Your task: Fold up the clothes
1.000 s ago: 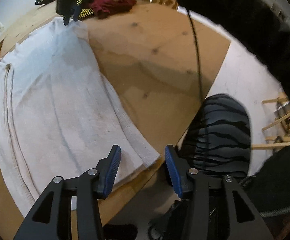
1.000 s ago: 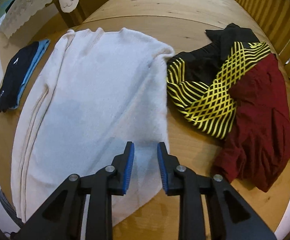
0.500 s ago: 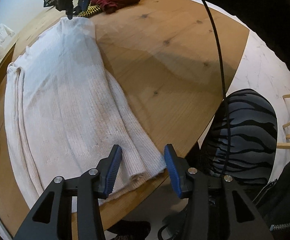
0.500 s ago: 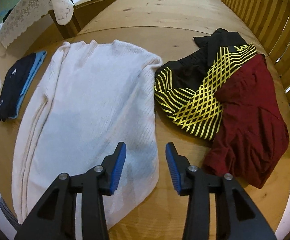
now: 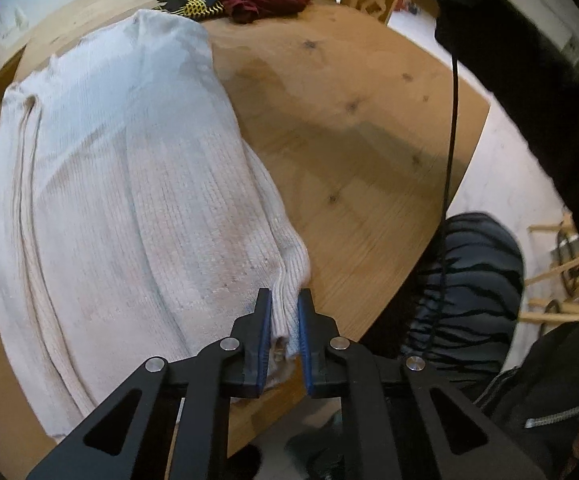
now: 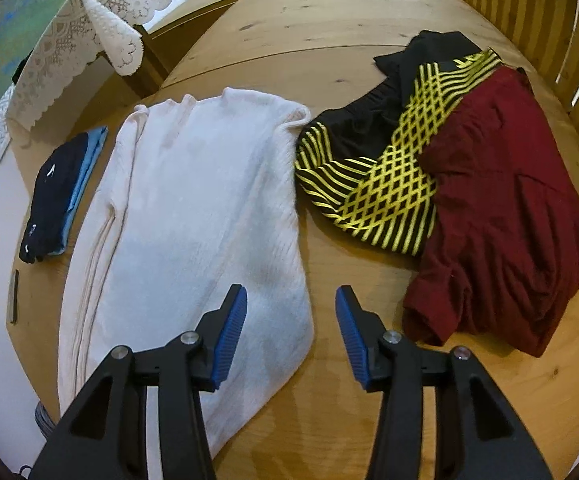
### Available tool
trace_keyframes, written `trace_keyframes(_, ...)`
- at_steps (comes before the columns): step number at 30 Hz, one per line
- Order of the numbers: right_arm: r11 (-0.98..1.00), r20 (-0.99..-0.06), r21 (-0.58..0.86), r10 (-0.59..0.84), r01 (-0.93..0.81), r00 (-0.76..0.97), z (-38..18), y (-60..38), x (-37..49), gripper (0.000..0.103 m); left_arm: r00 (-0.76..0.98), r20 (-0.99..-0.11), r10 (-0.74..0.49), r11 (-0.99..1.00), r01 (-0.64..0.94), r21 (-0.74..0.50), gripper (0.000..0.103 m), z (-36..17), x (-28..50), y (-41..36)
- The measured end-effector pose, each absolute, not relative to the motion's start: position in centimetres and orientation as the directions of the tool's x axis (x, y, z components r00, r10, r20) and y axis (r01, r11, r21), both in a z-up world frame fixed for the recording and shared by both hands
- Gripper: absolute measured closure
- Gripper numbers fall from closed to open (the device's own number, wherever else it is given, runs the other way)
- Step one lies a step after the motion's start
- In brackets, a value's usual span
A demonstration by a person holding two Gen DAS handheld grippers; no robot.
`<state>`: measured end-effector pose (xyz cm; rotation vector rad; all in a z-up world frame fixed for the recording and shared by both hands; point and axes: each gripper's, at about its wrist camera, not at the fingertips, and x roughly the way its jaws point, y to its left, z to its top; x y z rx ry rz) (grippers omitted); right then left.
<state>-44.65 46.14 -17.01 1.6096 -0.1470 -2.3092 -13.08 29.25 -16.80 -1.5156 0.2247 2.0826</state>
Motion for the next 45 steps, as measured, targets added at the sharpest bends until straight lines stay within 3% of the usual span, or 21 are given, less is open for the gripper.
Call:
trace_keyframes(11,-0.93,-0.901,0.286,-0.343,0.231,-0.264,-19.3,44.9,-46.2,0.057,-0.272,-0.815,0.512,-0.823,-0.427,-0.375,0.092,-14.1,-12.3,24.9)
trace_keyframes(17,-0.929,-0.891,0.28,-0.345,0.242,-0.295,-20.6,44.6,-46.7,0.056,-0.246,-0.801,0.545,-0.799,-0.442,-0.408,0.092,-13.5,-13.3,26.1)
trace_keyframes(25,-0.889,-0.809,0.354,-0.447,0.291,-0.381,-20.7,44.3,-47.1,0.056,-0.235,-0.782,0.578,-0.778,-0.449,-0.44,0.092,-14.7,-13.4,26.2)
trace_keyframes(26,-0.886,-0.806,0.36,-0.454,0.293,-0.381,-20.7,44.1,-47.2,0.063,-0.231,-0.778,0.584,-0.773,-0.452,-0.445,0.092,-14.8,-13.4,26.1)
trace_keyframes(27,-0.887,-0.808,0.36,-0.452,0.29,-0.378,-20.8,43.9,-47.4,0.084,-0.228,-0.774,0.59,-0.767,-0.457,-0.45,0.093,-14.8,-13.3,26.1)
trace_keyframes(28,-0.89,-0.811,0.36,-0.447,0.281,-0.377,-20.9,43.8,-47.5,0.089,-0.226,-0.772,0.594,-0.764,-0.461,-0.452,0.094,-14.7,-13.2,26.1)
trace_keyframes(35,-0.864,-0.798,0.467,-0.504,0.189,-0.33,-19.3,43.8,-48.4,0.091,-0.214,-0.706,0.675,-0.707,-0.46,-0.537,0.095,-15.0,-12.7,25.3)
trace_keyframes(43,-0.915,-0.859,0.346,-0.397,0.206,-0.323,-15.6,38.2,-47.9,0.091,-0.264,-0.586,0.766,-0.641,-0.382,-0.666,0.096,-15.7,-12.0,20.1)
trace_keyframes(45,-0.926,-0.875,0.31,-0.367,0.216,-0.317,-15.2,35.9,-48.0,0.091,-0.28,-0.556,0.782,-0.623,-0.354,-0.698,0.103,-16.1,-11.6,18.5)
